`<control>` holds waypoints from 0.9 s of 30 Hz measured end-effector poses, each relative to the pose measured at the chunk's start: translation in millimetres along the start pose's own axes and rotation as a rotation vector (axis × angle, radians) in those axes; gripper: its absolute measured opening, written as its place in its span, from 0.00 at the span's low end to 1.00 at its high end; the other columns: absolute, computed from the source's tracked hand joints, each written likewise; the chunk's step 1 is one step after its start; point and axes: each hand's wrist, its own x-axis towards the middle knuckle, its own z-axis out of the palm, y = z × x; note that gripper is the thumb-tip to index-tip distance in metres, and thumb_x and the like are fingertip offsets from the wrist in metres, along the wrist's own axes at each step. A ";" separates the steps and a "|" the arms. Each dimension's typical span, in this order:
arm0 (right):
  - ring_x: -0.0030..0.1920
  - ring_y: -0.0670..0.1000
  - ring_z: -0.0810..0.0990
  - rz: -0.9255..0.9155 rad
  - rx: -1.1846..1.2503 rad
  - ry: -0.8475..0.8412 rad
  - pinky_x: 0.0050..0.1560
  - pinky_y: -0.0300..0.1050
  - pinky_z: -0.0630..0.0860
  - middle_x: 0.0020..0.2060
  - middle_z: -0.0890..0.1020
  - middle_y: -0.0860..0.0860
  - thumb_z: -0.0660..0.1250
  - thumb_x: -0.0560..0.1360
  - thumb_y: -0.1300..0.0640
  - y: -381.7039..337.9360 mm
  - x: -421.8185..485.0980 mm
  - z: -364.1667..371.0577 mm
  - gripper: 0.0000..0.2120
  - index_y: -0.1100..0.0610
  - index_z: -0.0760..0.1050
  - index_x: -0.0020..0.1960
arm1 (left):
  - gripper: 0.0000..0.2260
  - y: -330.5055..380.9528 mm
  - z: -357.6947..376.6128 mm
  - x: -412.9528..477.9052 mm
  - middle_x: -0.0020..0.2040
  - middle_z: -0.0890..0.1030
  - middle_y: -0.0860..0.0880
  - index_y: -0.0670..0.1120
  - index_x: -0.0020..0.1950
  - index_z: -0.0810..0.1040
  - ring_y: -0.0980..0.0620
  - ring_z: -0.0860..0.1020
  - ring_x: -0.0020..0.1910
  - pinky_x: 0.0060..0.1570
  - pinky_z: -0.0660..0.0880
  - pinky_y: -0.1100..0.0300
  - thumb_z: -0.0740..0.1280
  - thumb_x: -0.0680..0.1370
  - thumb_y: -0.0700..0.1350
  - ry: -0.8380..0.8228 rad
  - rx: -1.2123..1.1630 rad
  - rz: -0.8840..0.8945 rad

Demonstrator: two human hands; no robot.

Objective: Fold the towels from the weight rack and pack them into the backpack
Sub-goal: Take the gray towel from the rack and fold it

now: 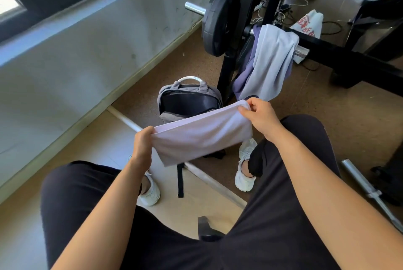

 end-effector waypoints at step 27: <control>0.32 0.51 0.66 0.130 -0.041 0.130 0.34 0.45 0.61 0.29 0.69 0.56 0.66 0.80 0.53 0.4 -6.6 14.6 0.20 0.59 0.65 0.33 | 0.18 -22.9 19.4 -18.9 0.38 0.78 0.49 0.44 0.44 0.78 0.50 0.75 0.38 0.40 0.72 0.52 0.63 0.80 0.58 0.089 0.415 0.248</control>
